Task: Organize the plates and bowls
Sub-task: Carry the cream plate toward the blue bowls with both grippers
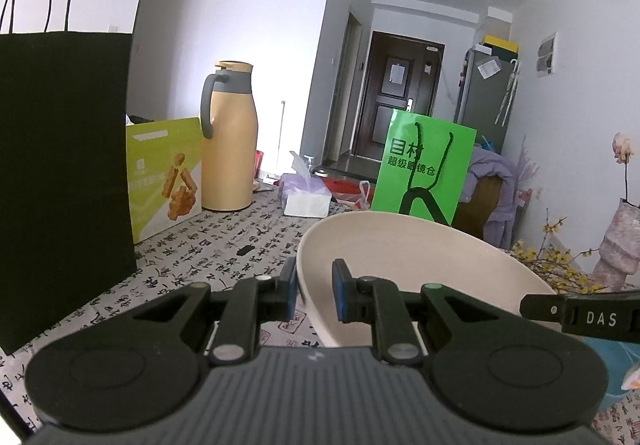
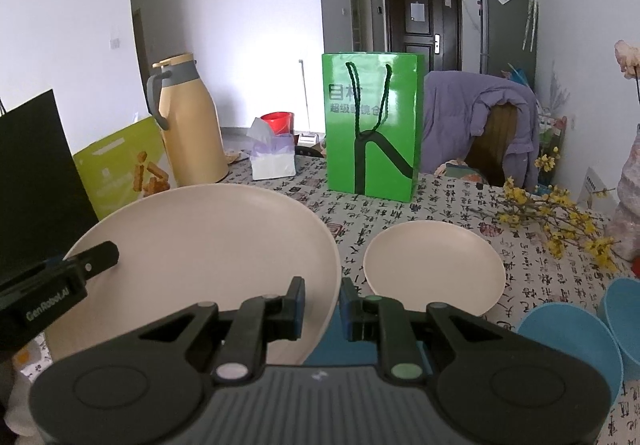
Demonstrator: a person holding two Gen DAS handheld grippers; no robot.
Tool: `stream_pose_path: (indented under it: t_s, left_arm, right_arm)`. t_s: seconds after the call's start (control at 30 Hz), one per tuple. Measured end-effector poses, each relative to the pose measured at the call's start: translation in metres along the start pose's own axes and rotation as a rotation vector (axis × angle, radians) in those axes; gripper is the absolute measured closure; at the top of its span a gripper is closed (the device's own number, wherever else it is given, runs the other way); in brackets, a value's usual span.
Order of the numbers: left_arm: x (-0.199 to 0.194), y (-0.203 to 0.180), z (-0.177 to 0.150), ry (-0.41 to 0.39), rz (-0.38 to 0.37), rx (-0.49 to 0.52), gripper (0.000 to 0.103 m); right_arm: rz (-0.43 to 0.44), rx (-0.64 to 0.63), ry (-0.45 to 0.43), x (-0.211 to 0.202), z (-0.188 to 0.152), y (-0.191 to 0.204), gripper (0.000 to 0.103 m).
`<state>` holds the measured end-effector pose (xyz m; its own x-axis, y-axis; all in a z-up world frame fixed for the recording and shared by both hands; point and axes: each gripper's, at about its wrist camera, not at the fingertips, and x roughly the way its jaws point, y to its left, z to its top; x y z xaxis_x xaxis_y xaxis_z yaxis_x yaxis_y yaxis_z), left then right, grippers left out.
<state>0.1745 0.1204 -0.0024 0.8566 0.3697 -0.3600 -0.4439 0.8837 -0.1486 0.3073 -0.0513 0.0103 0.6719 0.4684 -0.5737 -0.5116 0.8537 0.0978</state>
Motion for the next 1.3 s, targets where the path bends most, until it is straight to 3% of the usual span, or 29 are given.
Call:
stream_pose_path:
  t_s: [1.3]
  left_arm:
    - [-0.052,-0.008,-0.012,-0.028,-0.028,0.024,0.085]
  right_arm:
    - [-0.012,0.035,-0.045,-0.05,-0.028,-0.004,0.085]
